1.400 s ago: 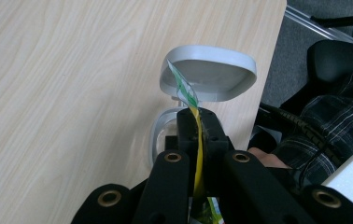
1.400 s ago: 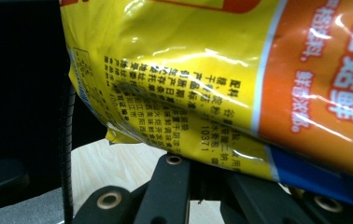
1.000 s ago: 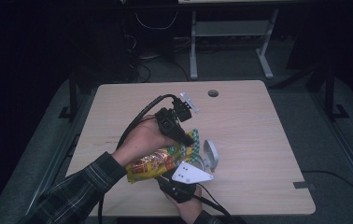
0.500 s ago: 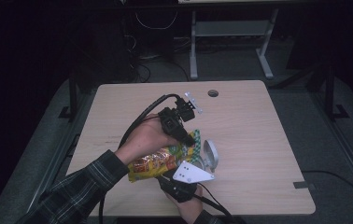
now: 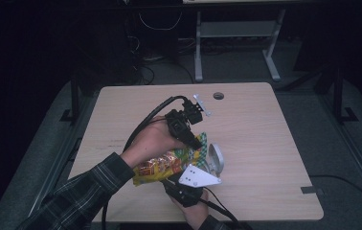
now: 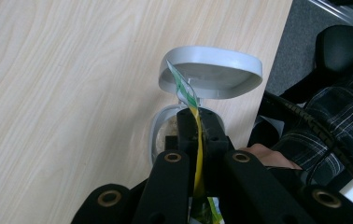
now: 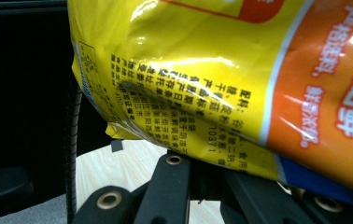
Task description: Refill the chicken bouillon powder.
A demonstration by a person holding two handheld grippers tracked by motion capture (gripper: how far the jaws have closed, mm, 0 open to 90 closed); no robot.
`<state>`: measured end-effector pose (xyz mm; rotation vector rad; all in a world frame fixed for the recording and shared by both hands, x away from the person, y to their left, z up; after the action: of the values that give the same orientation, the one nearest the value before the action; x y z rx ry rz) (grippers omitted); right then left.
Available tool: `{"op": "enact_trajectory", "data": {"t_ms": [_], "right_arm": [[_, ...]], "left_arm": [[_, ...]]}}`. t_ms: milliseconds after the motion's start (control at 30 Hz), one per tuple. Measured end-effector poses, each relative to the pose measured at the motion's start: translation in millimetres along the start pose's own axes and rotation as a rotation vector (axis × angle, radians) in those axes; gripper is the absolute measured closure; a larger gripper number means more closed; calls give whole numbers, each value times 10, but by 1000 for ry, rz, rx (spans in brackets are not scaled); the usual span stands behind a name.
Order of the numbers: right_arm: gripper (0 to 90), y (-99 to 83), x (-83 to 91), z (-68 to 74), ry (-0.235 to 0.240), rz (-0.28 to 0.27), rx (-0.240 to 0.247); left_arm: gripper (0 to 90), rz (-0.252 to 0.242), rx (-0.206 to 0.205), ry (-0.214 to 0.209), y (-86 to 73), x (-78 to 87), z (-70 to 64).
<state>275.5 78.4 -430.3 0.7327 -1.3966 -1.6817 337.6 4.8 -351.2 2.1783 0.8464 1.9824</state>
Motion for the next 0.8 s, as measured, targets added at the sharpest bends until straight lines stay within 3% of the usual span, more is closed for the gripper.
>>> {"op": "enact_trajectory", "data": {"t_ms": [800], "right_arm": [[900, 45, 16, -7, 6, -15, -10]], "left_arm": [[899, 31, -2, 14, 39, -18, 1]]}}
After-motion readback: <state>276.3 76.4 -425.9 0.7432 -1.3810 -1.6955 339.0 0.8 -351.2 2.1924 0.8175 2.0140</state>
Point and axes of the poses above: each handheld gripper's, and its own axes: x roughly backward along the jaws, y roughly out of its top, z roughly to its left, the point moved 10 cm from there along -x, roughly forward along the jaws, and after that the axes turned 3 degrees about -x, right-handed, at the moved point
